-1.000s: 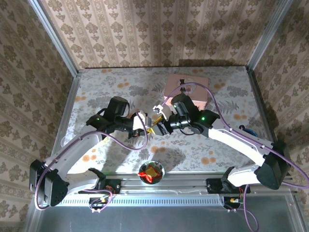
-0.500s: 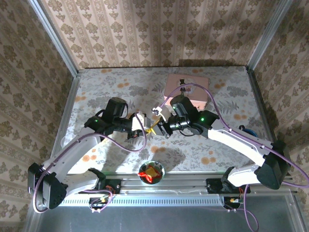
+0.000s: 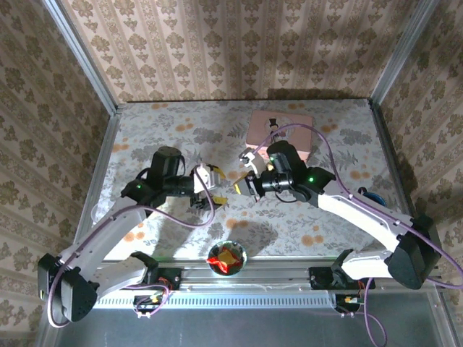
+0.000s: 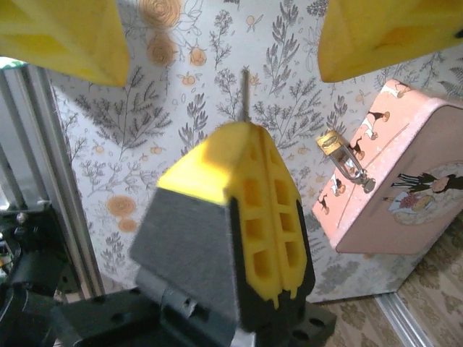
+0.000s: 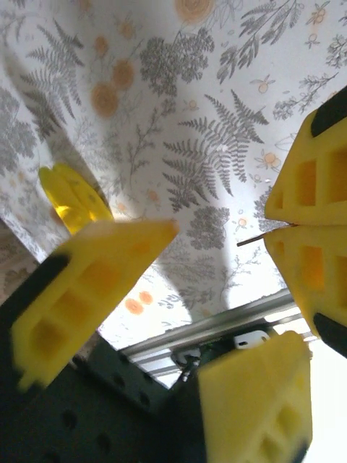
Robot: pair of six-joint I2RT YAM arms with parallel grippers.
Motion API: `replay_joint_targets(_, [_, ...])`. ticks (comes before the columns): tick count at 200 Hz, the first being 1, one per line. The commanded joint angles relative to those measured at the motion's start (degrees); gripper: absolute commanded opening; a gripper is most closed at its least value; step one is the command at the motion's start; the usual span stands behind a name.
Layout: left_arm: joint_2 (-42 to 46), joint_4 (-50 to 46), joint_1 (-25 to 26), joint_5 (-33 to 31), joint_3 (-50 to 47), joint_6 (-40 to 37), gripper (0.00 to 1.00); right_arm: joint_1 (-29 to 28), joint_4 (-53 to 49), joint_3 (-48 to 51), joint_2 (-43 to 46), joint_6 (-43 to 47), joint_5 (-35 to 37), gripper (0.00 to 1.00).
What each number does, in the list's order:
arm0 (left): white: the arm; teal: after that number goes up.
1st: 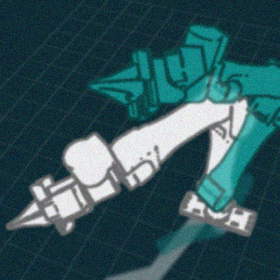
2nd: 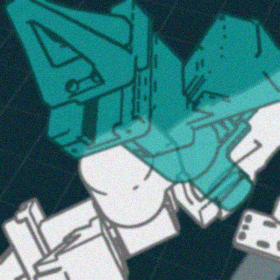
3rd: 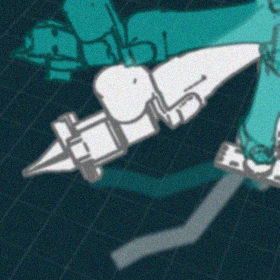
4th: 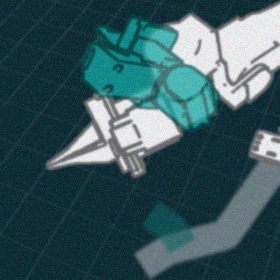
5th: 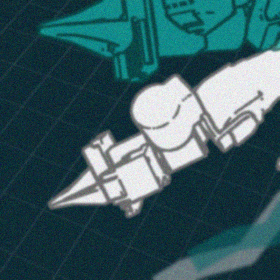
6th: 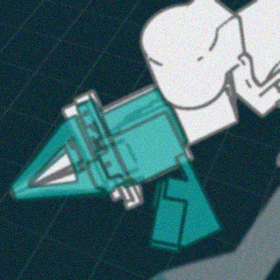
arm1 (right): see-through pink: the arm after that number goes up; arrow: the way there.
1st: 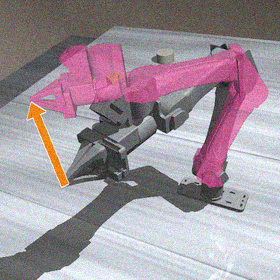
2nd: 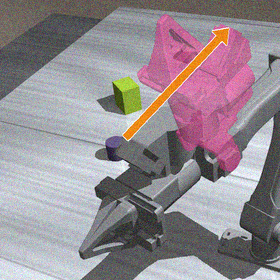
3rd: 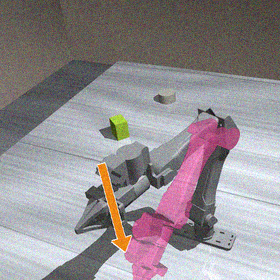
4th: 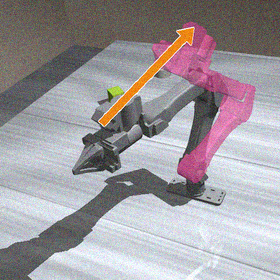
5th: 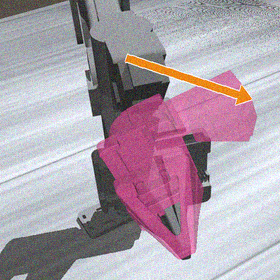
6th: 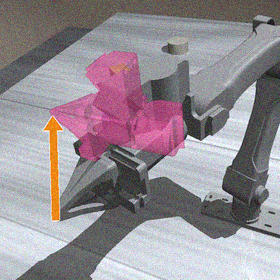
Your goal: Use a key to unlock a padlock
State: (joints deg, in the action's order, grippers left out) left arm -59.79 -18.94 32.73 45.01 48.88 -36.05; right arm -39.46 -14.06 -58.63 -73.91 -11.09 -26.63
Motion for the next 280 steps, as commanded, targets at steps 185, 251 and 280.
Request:
replay_joint_targets(185, [2.75, 30.67, -9.11, -11.01, -5.47, 49.0, 0.97, 8.76, 18.36, 10.23, 8.67, -20.83, -0.75, 0.0])
replay_joint_targets(251, [-1.67, 38.94, -8.83, -13.31, -7.37, 61.02, 0.99, 11.69, 27.62, 14.49, 5.63, -28.33, -0.96, 0.0])
replay_joint_targets(280, [-3.84, 43.79, -8.98, -13.21, -9.46, 63.99, 1.0, 12.12, 29.84, 15.71, 5.44, -29.62, -0.47, 0.0])
